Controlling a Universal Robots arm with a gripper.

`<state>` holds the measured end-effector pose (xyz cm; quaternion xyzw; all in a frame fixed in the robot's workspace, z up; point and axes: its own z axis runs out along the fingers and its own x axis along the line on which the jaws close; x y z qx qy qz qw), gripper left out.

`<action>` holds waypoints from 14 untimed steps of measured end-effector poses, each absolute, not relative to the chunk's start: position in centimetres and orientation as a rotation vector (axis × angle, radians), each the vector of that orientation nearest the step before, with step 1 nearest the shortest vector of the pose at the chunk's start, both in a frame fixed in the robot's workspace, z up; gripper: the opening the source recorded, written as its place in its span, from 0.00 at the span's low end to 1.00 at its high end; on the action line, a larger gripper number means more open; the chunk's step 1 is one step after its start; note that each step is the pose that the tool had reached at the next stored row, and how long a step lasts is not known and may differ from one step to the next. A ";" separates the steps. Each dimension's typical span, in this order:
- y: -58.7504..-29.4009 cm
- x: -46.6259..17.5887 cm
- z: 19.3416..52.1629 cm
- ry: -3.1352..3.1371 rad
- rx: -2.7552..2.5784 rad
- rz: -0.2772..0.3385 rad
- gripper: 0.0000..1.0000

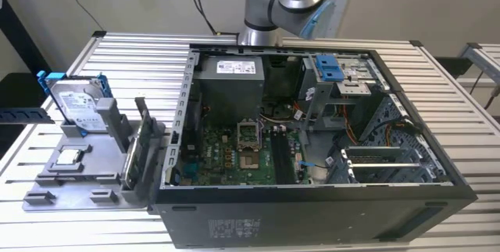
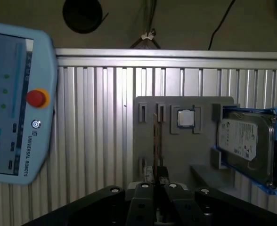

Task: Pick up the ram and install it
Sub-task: 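Pick up the ram and move it above insertion slot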

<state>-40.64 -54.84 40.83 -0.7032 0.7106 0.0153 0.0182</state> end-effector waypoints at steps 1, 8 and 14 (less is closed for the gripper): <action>-54.8 -40.6 41.0 2.207 -2.184 0.048 0.14; -54.8 -40.6 42.4 2.207 -2.184 0.048 0.14; -54.8 -40.6 42.9 2.207 -2.184 0.048 0.14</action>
